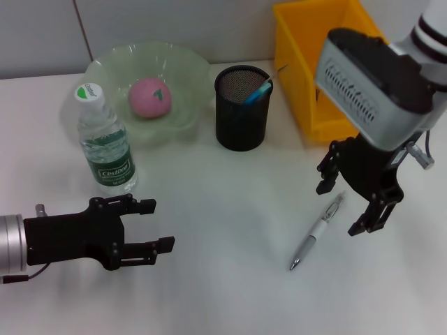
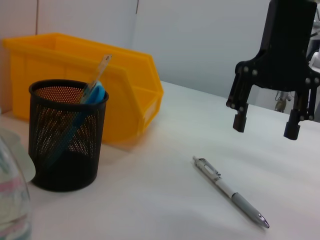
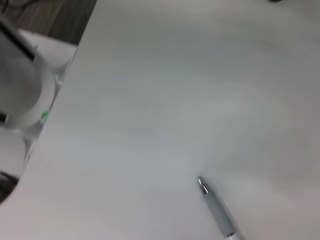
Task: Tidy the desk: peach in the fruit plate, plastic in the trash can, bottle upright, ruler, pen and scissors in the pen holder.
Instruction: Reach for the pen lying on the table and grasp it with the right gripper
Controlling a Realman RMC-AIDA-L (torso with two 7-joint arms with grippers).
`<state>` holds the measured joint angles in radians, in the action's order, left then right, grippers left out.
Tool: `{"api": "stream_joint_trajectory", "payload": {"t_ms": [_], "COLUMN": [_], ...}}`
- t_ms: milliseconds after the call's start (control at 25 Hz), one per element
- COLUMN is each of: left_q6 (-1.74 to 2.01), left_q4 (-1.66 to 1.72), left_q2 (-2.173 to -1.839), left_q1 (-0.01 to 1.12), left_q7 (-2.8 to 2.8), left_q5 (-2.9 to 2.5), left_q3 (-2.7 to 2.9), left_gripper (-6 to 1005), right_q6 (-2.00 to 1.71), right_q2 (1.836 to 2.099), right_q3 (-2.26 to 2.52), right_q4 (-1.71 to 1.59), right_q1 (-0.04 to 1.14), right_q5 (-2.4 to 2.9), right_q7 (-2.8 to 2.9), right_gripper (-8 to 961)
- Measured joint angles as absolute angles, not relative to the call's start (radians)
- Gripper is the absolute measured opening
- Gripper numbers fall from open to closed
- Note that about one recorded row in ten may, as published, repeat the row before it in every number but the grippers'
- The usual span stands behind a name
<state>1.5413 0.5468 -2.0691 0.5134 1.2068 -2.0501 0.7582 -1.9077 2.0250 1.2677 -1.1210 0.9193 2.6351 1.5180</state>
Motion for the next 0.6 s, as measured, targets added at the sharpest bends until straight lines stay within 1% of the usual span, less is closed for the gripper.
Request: {"api": "stream_joint_trajectory", "payload": {"t_ms": [600], "left_q6": [1.538], "left_q4": [0.541], "left_q2": [-2.070], "left_q1": [0.483], "left_q7": [1.208], "left_q5": [-2.020], "left_q3": [0.747], "left_gripper": [801], "right_q6": [-1.856], "right_q2": [2.040], "right_q3": [1.444], "right_q4": [-1.139], "right_q1": [0.917], "right_q5": [2.635], "right_q7": [1.428], "right_gripper": [760]}}
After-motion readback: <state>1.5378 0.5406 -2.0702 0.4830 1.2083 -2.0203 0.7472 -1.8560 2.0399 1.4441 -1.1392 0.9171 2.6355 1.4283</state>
